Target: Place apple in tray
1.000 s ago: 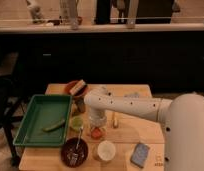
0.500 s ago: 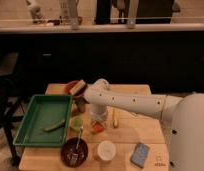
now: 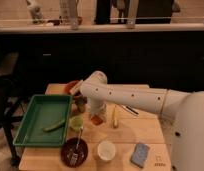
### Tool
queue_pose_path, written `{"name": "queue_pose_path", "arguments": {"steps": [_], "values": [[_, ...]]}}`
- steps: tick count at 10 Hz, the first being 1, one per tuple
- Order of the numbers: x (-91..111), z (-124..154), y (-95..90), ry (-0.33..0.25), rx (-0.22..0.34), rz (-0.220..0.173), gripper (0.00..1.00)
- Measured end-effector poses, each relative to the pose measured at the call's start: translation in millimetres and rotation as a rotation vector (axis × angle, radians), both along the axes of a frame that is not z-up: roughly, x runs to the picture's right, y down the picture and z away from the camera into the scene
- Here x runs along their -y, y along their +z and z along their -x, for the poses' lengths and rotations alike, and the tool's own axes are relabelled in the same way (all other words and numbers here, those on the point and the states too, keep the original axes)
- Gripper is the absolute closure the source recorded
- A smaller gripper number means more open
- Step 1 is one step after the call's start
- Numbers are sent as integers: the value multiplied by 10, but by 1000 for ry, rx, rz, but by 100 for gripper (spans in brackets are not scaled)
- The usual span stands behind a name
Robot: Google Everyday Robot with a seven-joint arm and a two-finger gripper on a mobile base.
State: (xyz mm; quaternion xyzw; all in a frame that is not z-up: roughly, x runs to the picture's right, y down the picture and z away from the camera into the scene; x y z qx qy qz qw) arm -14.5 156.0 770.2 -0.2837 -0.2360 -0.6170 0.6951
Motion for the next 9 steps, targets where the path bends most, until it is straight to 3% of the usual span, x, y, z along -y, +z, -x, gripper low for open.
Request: {"name": "queue_pose_path", "arguments": {"steps": [4,7,9], "values": [[269,431,-117,-38,34,-50,100],[375,910,-148,-66,81,-67,100],[387,1023,-148,-66,96,-68,100]]}}
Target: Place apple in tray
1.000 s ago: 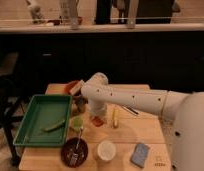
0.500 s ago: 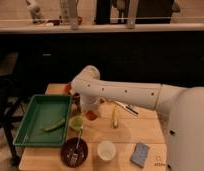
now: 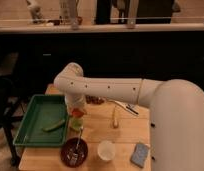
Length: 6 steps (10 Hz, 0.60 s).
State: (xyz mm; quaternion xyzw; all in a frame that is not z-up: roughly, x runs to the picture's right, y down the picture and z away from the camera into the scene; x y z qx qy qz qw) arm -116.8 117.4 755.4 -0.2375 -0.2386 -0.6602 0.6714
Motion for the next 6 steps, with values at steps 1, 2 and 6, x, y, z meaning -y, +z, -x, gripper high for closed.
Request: {"name": "queue_pose_path", "arguments": {"steps": [1,2,6], "values": [[6,-14,7,0,-2,-3,100],[7,-22,8,1,-3,-2,100],[-7,-14,10,0,-2,0,100]]}}
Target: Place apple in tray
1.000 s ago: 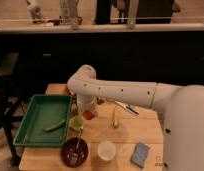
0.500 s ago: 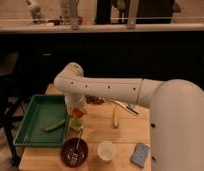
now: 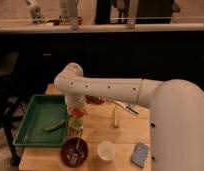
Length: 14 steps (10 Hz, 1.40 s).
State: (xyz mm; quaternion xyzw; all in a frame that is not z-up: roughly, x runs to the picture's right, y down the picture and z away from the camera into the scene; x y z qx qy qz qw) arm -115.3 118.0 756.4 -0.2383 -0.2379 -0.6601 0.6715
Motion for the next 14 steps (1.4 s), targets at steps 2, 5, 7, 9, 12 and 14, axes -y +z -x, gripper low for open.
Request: {"name": "queue_pose_path", "arguments": {"steps": [2,5,7,9,12,14], "values": [[61,32,40,4,15,-13,100],[228,180,166,-2,49,-31,100],[309,247,251,8,78,-34,100],[374,346,332,20,112,-26,100],[400,584,437,15,161,-6,100],[381,749,520,5,192,13,100]]}}
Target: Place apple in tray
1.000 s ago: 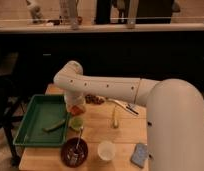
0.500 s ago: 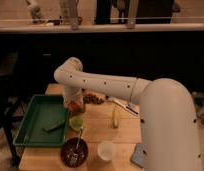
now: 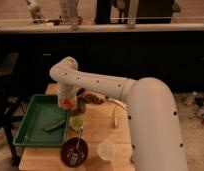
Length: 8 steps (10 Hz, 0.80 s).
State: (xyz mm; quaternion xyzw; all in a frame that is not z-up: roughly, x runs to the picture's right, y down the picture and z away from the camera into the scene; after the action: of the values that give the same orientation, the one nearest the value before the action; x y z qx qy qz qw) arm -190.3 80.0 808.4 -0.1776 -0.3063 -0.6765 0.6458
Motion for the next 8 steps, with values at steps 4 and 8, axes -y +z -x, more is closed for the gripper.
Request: {"name": "queue_pose_path", "arguments": {"steps": [4,8], "values": [[-3,274,149,-22,56,28,100],[52,424,273,-15,86,32,100]]}}
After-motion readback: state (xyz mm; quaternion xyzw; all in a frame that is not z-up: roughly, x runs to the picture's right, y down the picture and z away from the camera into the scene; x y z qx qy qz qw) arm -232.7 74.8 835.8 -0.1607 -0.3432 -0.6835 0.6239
